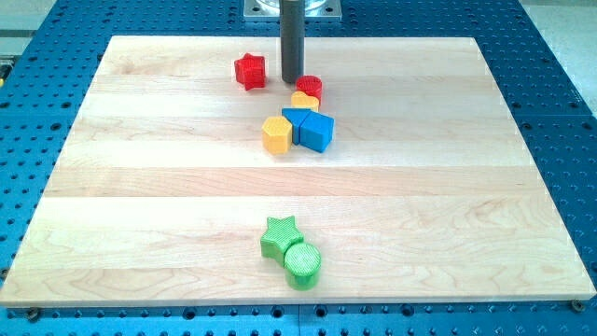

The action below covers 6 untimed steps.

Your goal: Move the red star into the heart

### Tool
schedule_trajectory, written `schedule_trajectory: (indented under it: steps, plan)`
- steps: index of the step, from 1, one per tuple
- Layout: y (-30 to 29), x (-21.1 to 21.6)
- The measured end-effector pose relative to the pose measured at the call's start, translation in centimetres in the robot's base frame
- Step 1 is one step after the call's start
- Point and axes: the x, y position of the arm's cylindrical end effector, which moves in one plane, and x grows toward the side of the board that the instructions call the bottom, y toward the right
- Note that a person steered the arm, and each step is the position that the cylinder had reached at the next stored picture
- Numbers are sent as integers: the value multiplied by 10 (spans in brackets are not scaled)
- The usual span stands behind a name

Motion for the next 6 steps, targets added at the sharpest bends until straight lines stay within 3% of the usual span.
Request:
schedule_trajectory:
  steps: [1, 3, 5, 6]
  plan:
    - [14, 14]
    - [39, -16]
    - [-108, -58]
    - [-123, -22]
